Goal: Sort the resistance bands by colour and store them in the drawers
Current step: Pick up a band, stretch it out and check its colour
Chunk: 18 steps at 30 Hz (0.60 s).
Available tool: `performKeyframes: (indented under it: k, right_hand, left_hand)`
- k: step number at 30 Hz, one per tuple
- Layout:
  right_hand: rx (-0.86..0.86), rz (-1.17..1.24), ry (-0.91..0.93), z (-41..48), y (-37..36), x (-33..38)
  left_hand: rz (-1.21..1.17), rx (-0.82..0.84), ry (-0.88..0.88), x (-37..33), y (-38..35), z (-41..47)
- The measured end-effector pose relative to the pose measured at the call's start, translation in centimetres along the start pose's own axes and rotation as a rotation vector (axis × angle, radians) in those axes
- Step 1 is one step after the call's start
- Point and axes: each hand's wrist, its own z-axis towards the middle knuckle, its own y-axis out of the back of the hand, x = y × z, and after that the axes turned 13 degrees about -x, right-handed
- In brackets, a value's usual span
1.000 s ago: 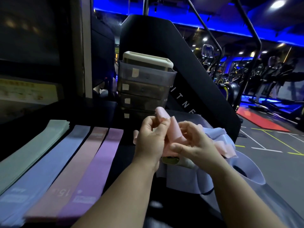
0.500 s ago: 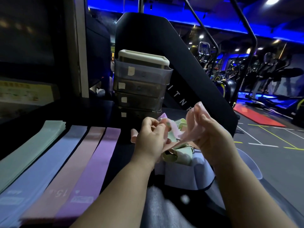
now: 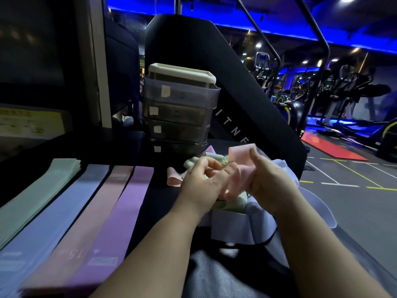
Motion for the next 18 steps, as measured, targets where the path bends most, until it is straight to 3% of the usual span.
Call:
performKeyframes:
  k: [11,18]
  right_hand:
    - [0.152,-0.058,0.108,0.1,0.1,-0.6]
    - [0.064,-0.114,0.128,0.8,0.3,-0.8]
  left_hand:
    - [-0.066,0.057,-0.03,0.3,-0.2,0.0]
    - [-0.21,-0.018,0.025,0.3,0.0,0.8]
